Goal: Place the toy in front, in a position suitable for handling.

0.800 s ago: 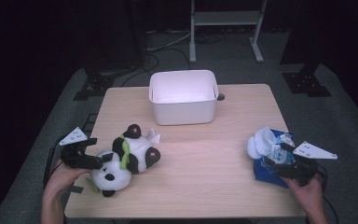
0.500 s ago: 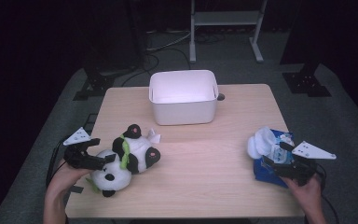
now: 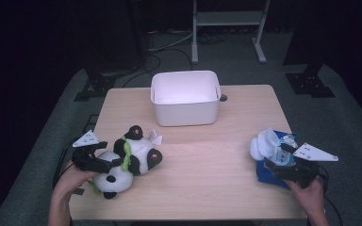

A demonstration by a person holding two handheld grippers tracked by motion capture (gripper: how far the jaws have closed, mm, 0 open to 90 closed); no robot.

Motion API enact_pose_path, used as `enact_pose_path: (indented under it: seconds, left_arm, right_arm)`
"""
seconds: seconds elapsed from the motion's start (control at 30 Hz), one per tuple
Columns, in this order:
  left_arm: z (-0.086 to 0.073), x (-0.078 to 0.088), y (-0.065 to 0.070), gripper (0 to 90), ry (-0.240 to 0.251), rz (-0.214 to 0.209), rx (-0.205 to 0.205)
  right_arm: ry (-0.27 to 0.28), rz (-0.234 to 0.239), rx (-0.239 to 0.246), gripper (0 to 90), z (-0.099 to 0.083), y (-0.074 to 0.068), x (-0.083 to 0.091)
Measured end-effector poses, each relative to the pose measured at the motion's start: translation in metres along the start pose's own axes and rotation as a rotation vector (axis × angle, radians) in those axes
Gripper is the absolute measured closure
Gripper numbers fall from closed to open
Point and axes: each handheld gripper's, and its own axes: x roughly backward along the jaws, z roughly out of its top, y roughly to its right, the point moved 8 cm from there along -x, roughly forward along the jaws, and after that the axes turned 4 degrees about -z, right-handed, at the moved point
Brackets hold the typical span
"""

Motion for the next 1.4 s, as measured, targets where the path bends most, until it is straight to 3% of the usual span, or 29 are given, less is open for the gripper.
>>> enact_pose_path:
  seconds: [0.3, 0.43, 0.57, 0.63, 0.77, 0.8, 0.9, 0.93, 1.07, 1.2, 1.4]
  left_arm:
    - [0.003, -0.009, 0.007, 5.0, -0.01, -0.026, -0.025]
    - [0.003, -0.011, 0.007, 7.5, -0.017, -0.025, -0.018]
    - [0.002, -0.014, 0.008, 11.6, -0.021, -0.056, -0.003]
    - [0.002, -0.015, 0.01, 17.3, -0.015, -0.095, 0.005]
    - [0.002, -0.015, 0.011, 28.3, -0.014, -0.095, -0.004]
    - [0.003, -0.014, 0.008, 31.2, -0.009, -0.066, -0.009]
    - [0.006, -0.012, 0.007, 40.8, 0.003, -0.04, -0.021]
    - [0.01, -0.01, 0.006, 45.8, 0.016, -0.006, -0.034]
    - [0.012, -0.01, 0.004, 64.3, 0.025, 0.028, -0.047]
    - [0.012, -0.009, 0.003, 72.5, 0.032, 0.033, -0.053]
    - [0.014, -0.009, 0.004, 77.1, 0.054, -0.004, -0.056]
  right_arm:
    - [-0.01, 0.005, 0.005, 12.2, -0.001, -0.001, -0.001]
    - [-0.016, 0.003, 0.015, 12.2, -0.001, -0.003, -0.003]
    - [-0.022, 0.009, 0.023, 12.2, -0.002, -0.005, -0.004]
    - [-0.026, 0.007, 0.032, 12.2, -0.002, -0.006, -0.004]
    - [-0.027, 0.01, 0.034, 12.2, -0.002, -0.007, -0.005]
    - [-0.029, 0.012, 0.033, 12.2, -0.002, -0.008, -0.005]
    - [-0.032, 0.012, 0.039, 12.2, -0.002, -0.008, -0.005]
    - [-0.032, 0.012, 0.041, 12.2, -0.002, -0.009, -0.005]
    - [-0.034, 0.009, 0.042, 12.2, -0.002, -0.009, -0.005]
    - [-0.032, 0.007, 0.046, 12.2, -0.002, -0.009, -0.006]
    - [-0.022, 0.007, 0.069, 12.2, 0.003, -0.013, -0.005]
